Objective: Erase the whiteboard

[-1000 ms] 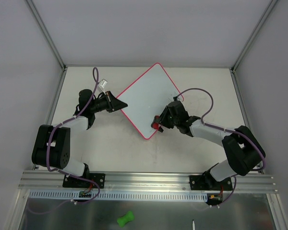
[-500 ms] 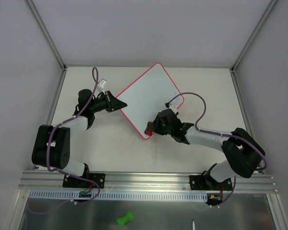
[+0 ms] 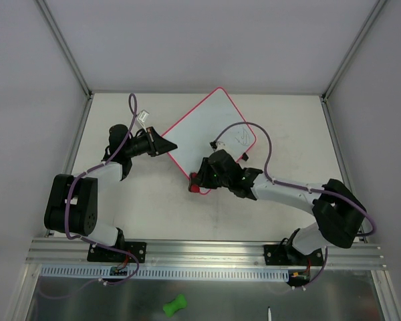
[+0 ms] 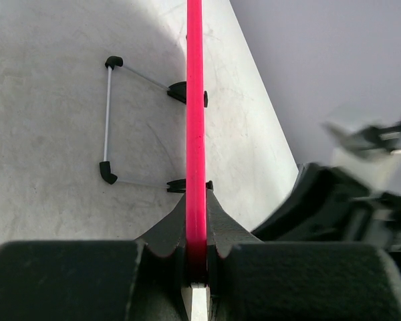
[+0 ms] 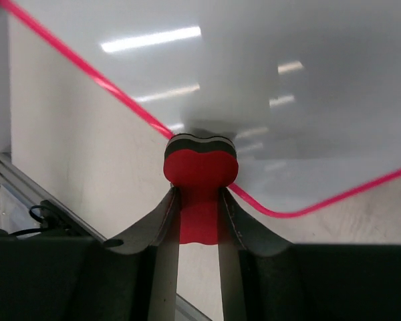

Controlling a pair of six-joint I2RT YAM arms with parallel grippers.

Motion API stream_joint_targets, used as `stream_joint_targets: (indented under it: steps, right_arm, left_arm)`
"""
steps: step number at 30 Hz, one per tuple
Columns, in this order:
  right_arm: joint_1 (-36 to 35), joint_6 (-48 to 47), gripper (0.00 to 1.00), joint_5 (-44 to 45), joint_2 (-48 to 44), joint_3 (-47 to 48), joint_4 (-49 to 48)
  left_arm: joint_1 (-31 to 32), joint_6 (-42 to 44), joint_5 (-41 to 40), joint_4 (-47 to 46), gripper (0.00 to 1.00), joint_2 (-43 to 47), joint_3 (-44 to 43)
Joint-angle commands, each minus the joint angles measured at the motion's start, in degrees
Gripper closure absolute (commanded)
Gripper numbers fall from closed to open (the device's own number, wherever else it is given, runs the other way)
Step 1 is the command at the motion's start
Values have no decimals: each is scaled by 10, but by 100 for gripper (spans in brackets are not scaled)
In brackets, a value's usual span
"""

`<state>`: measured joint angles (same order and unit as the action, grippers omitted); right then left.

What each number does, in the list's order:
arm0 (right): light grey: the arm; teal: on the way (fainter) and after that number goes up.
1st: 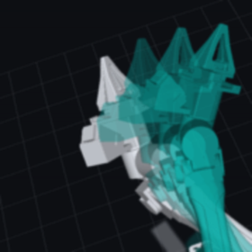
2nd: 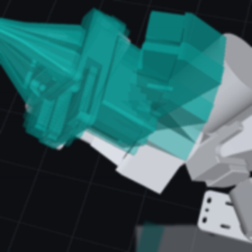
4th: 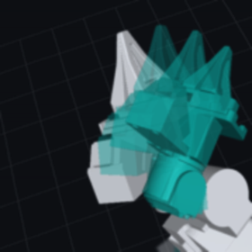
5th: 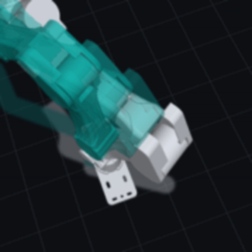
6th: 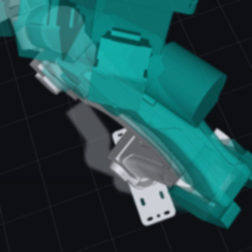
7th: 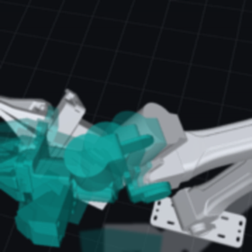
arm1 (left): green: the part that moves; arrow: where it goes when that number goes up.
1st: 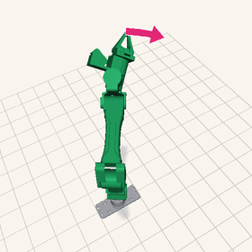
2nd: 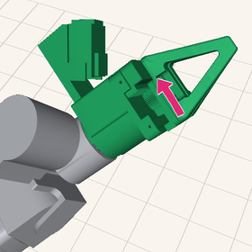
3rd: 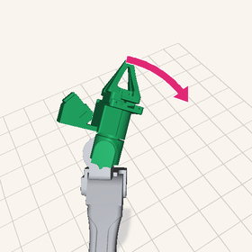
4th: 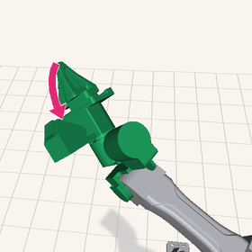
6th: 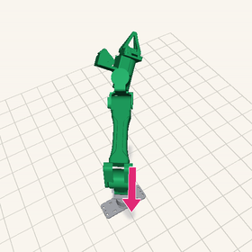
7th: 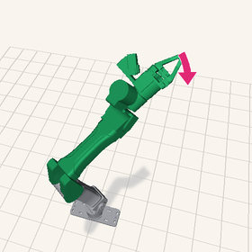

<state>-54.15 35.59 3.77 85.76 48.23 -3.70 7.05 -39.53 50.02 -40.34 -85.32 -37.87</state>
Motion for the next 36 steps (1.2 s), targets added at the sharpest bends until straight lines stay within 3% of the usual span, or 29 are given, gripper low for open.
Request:
stream_joint_targets:
  steps: [1, 5, 9, 14, 23, 36]
  right_arm:
    - [-5, -150, 100, 33, -46, 114, 47]
    - [30, -238, 100, 70, -65, 186, 101]
    - [143, -231, 100, -62, -51, 207, 117]
    - [233, -261, 100, -89, 9, 216, 141]
    - [290, -280, 100, -112, 126, 262, 137]
    - [328, -258, 100, -17, 173, 244, 137]
  left_arm:
    - [9, 18, 30, -9, 100, 14, -1]
    - [8, 18, 31, -10, 100, 12, -2]
    - [8, 15, 33, -9, 100, 9, -5]
    - [9, 10, 32, -12, 100, 6, -5]
    - [10, 0, 34, -37, 100, -2, -3]
    - [11, 4, 34, -37, 100, 1, 2]
